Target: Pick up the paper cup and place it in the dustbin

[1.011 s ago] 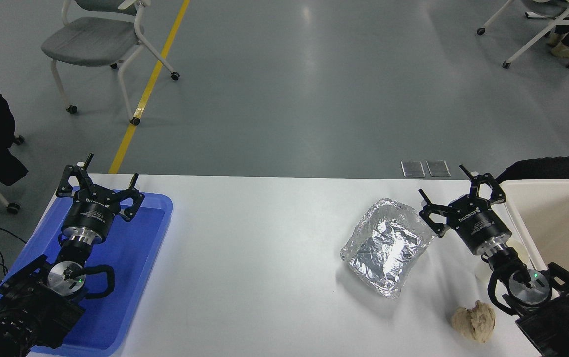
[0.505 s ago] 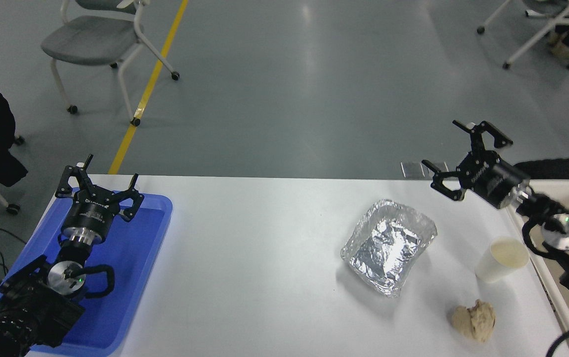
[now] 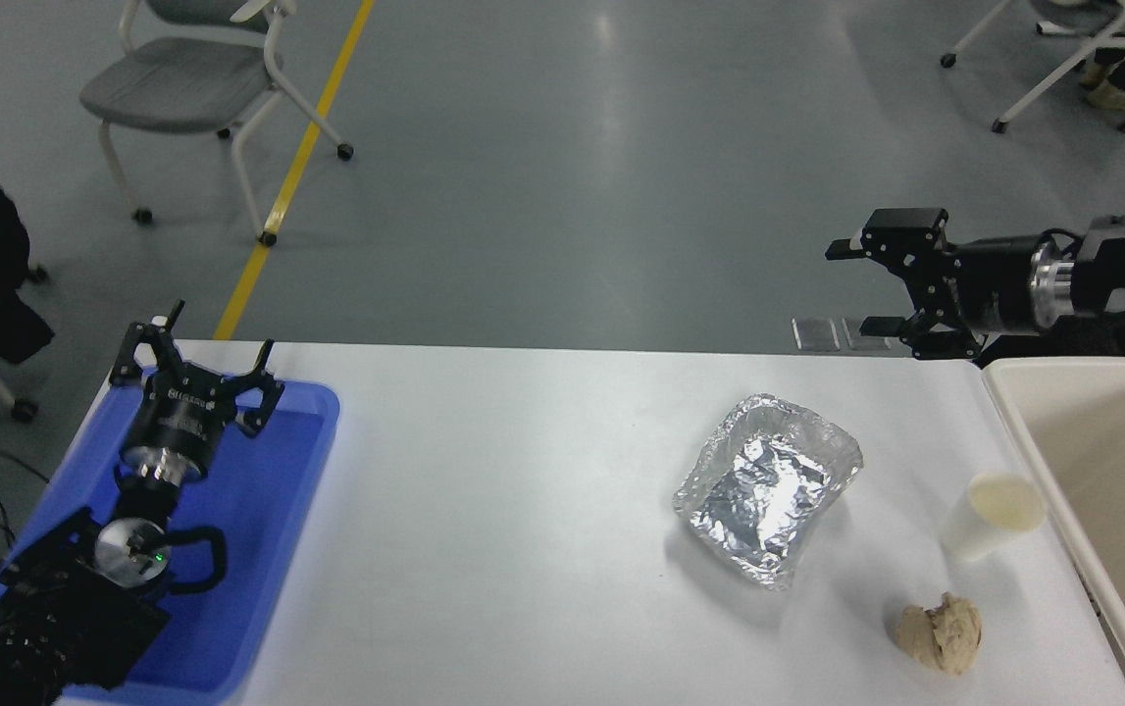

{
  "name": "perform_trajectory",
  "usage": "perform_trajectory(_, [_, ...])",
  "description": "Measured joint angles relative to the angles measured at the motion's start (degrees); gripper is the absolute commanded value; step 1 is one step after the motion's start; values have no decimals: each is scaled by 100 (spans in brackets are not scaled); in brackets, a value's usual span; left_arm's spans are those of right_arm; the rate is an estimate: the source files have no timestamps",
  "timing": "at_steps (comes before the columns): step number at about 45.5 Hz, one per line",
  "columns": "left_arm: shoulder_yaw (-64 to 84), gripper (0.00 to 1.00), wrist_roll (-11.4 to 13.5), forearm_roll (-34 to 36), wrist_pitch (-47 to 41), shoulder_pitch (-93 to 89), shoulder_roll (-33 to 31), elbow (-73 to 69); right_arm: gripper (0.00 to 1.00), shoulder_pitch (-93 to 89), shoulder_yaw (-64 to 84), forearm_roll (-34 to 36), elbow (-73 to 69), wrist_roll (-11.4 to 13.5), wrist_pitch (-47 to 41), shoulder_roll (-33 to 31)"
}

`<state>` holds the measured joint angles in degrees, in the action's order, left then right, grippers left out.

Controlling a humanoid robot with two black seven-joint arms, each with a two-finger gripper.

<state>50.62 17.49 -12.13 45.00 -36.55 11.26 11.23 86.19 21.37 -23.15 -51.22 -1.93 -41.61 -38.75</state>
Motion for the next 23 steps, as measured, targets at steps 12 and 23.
perform_trajectory(12, [1,100,-2,3,0,4,5,0,100,2153,2742,-120,-1569,11,23,462])
perform_trajectory(23, [7,100,-2,0,0,12,10,-3,100,3704,4558,32,-3145,-7,24,899])
